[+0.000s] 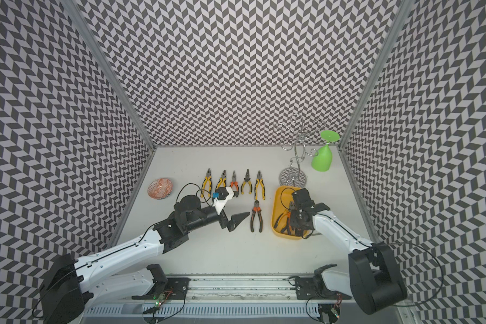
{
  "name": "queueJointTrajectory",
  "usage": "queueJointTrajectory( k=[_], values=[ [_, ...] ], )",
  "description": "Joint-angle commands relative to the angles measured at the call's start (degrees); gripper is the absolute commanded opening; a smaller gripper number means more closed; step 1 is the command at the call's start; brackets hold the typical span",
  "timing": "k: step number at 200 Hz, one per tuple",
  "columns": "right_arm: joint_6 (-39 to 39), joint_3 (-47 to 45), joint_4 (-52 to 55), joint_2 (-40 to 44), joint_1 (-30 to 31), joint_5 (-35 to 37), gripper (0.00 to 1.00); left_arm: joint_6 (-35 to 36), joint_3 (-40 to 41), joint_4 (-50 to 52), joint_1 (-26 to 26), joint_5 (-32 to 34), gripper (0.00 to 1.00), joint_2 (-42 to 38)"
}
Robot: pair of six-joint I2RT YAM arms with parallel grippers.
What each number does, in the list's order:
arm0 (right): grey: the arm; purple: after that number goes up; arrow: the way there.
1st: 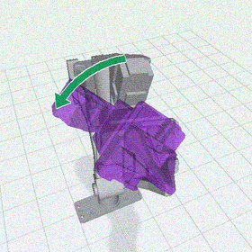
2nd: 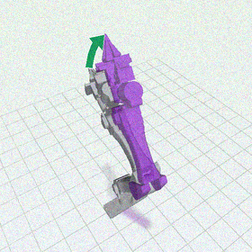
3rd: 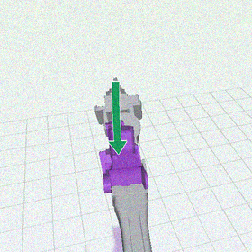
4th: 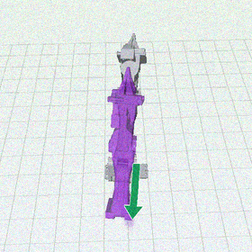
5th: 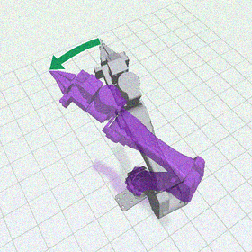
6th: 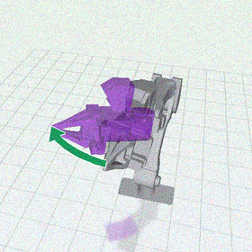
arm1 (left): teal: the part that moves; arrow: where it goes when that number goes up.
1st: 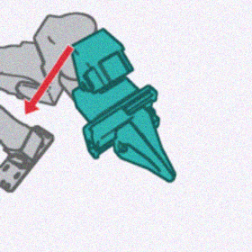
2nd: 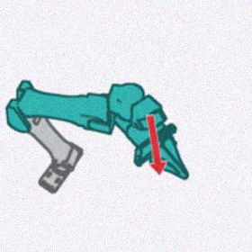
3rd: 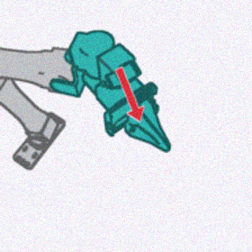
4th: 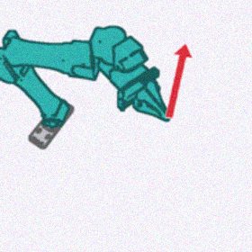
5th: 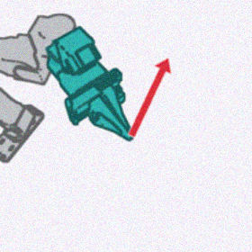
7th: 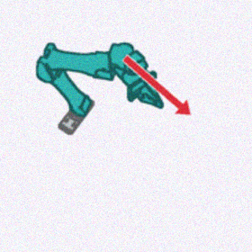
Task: Take the pliers out of the storage box
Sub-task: Pick up the pliers from the storage box.
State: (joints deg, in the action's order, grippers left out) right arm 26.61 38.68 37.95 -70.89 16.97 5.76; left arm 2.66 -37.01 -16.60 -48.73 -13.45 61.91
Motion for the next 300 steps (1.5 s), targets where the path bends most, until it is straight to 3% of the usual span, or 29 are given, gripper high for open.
queueJointTrajectory(
  k=[1,42,98,134,181,206,224,248,266,300],
  values=[
    [-0.1,1.9,-1.1,5.0,-0.4,2.3,0.04,-0.8,-0.1,-2.8,0.0,3.4,0.98,1.3],
    [-4.1,3.4,-2.8,12.3,-0.4,-0.4,0.00,-7.0,-2.6,-2.4,1.1,3.3,0.98,4.1],
    [-11.9,1.5,-12.7,23.1,-0.4,-16.6,0.00,-19.2,-3.8,-5.9,5.7,-3.5,0.98,7.2],
    [-12.4,-1.0,-21.4,29.6,-0.4,-28.8,0.00,-24.5,-3.7,-9.8,6.9,-6.2,0.98,9.1],
    [-12.7,-2.8,-29.5,30.2,-0.4,-47.0,0.00,-37.9,-1.6,-27.4,9.4,-22.7,0.98,11.7],
    [-10.0,-4.5,-34.8,29.8,-0.4,-52.5,0.00,-41.9,-4.5,-29.4,9.2,-28.4,0.88,14.6],
    [-7.0,-5.6,-39.0,29.7,-0.4,-56.5,0.00,-42.9,-5.8,-29.3,9.1,-28.9,0.73,16.6],
    [-4.3,-6.3,-43.2,29.3,-0.4,-59.9,0.00,-44.4,-6.7,-30.7,9.0,-29.4,0.69,18.4],
    [-4.4,-6.4,-43.7,28.7,-0.4,-60.2,0.00,-46.2,-8.0,-32.2,8.6,-31.3,0.54,19.6],
    [-4.5,-6.3,-44.5,26.6,-0.4,-61.4,0.00,-48.4,-10.3,-33.0,6.8,-33.8,0.33,21.6]
  ],
)
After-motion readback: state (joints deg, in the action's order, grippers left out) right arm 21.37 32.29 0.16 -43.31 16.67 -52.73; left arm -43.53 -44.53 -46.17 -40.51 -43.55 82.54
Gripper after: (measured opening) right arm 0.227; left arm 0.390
